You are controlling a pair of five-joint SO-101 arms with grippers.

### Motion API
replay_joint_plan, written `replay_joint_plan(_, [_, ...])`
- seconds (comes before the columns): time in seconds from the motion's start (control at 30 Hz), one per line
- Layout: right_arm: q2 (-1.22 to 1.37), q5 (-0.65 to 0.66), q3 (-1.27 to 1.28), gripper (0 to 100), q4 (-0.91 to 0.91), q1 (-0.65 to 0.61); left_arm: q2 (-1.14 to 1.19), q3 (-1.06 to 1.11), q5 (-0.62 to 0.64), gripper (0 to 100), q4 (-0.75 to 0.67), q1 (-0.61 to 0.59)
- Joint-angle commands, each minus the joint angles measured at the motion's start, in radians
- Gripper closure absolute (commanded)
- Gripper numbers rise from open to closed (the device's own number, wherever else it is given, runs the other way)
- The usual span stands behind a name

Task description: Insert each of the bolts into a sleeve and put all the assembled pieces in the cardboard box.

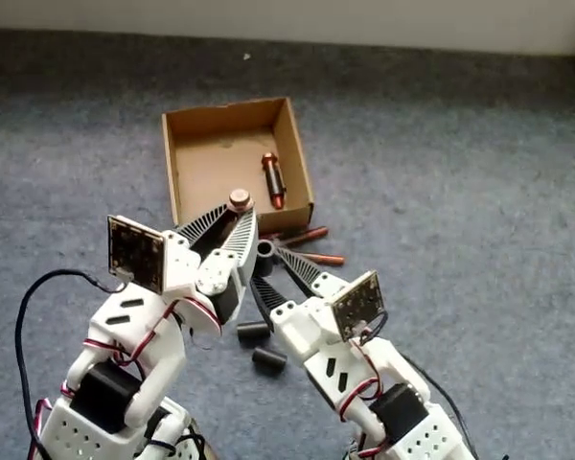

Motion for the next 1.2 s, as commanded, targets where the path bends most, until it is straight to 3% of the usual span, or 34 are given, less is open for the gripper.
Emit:
replay_joint_plan(0.0, [-0.035, 0.009, 0.139, 99.3, 0.024, -0.013, -0.007, -0.013, 0.009, 100, -0.084, 0.016])
replay_joint_plan(0.53, [-0.031, 0.009, 0.139, 99.3, 0.051, -0.047, -0.008, -0.082, 0.009, 100, -0.089, 0.045])
replay_joint_plan(0.8, [-0.033, 0.012, 0.139, 99.3, 0.050, -0.039, -0.008, -0.064, -0.083, 100, -0.017, 0.160])
replay_joint_plan(1.17, [-0.035, 0.009, 0.139, 99.3, 0.050, -0.039, -0.008, -0.076, -0.092, 100, 0.018, 0.079])
